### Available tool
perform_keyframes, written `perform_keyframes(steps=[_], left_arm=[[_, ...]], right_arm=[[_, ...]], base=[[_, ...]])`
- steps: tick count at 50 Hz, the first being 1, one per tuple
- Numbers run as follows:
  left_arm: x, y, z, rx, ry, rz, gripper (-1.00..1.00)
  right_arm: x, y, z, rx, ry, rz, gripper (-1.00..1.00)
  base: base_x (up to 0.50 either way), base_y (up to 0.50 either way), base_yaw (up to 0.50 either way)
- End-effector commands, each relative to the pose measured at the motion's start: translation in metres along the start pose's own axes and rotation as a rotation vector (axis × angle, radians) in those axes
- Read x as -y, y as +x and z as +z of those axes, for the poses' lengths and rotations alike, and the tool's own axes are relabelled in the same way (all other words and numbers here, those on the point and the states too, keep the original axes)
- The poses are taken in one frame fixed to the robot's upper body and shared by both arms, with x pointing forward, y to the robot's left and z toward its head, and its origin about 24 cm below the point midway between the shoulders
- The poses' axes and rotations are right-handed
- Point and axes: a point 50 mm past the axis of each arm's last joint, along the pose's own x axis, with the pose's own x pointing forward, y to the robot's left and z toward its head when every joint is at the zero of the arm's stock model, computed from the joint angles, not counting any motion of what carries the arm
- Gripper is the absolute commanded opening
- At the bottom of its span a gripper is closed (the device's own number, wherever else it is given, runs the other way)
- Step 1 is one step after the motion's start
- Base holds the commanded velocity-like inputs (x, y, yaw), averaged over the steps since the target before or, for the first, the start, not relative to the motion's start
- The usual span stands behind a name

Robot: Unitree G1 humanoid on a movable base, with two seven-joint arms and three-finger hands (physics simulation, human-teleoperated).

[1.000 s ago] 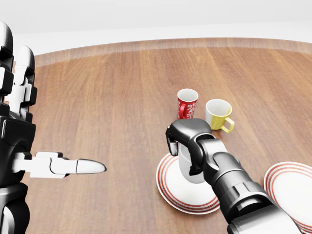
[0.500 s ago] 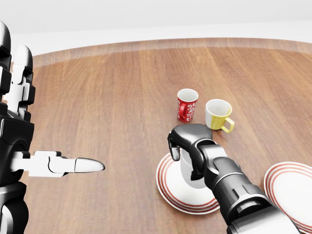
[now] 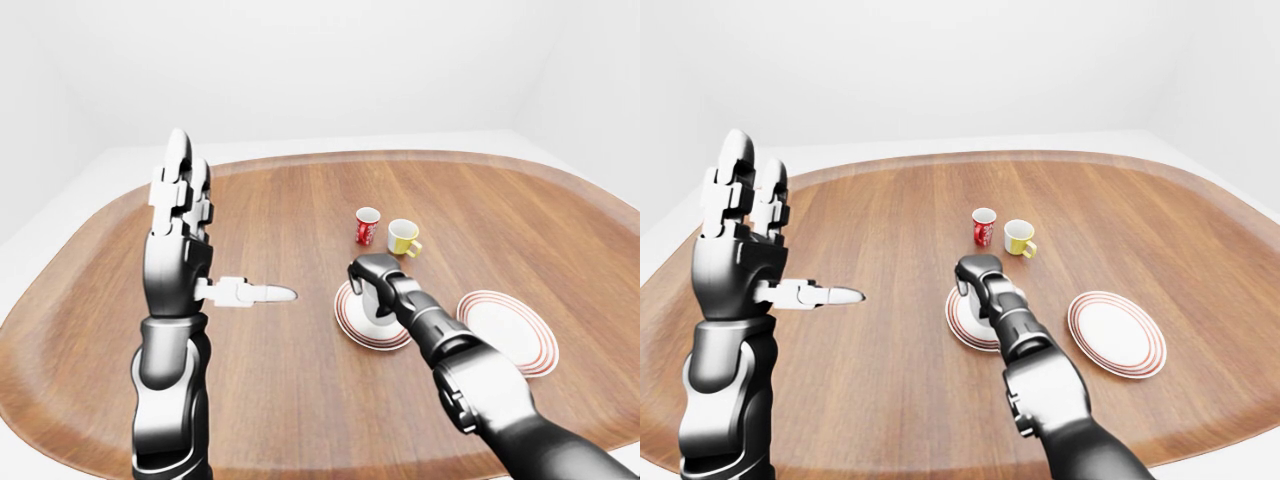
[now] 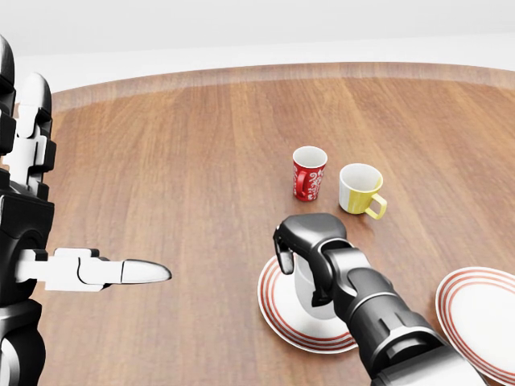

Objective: Put the white mug on the left plate.

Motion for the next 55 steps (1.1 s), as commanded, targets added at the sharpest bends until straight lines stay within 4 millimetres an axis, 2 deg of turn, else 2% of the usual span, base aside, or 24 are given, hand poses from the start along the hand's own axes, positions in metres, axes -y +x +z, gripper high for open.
perform_keyframes(steps=[1, 55], left_arm=[[0.0, 0.0, 0.0, -0.001, 0.0, 0.0, 1.0], [0.0, 0.0, 0.001, 0.005, 0.001, 0.001, 1.0]], right_arm=[[-0.001, 0.0, 0.0, 0.0, -0.015, -0.013, -1.0], [-0.009, -0.002, -0.008, -0.02, -0.021, -0.002, -1.0]], base=[[0.0, 0.0, 0.0], [0.0, 0.0, 0.0]])
